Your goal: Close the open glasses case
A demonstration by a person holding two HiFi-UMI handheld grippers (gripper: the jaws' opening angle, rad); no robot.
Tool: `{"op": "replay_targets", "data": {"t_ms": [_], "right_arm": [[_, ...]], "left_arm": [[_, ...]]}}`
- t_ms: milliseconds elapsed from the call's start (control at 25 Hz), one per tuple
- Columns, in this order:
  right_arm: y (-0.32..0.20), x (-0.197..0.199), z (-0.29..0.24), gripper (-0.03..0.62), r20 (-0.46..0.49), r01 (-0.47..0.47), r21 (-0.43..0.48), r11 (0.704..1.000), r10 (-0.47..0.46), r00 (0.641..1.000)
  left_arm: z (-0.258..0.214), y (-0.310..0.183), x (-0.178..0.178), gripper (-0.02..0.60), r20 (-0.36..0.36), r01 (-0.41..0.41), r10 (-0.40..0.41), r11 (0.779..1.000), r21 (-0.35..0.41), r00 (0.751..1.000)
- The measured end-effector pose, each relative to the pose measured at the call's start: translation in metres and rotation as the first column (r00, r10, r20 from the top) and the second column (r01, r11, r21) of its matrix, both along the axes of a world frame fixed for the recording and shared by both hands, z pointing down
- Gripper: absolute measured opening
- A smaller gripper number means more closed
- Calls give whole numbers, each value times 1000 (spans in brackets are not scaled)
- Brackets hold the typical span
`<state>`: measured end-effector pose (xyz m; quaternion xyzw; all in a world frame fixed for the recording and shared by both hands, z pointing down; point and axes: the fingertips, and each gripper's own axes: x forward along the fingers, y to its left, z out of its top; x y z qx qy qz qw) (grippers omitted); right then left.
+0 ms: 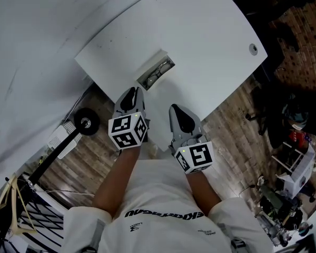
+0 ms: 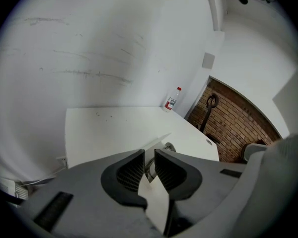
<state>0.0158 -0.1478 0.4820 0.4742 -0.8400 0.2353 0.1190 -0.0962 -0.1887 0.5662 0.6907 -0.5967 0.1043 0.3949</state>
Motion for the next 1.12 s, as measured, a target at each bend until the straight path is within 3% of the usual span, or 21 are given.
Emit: {"op": "replay_targets", "data": {"t_ms": [480, 1120], "right_arm": [[-2, -9, 19, -2, -10, 20, -30, 999, -21, 1000], [-6, -8, 34, -2, -31, 14, -64, 998, -16, 999]], "left_arm": [[32, -18, -12, 58, -44, 49, -50, 998, -33, 998], [49, -29, -10, 58, -53, 43, -46, 997, -62, 998]]}}
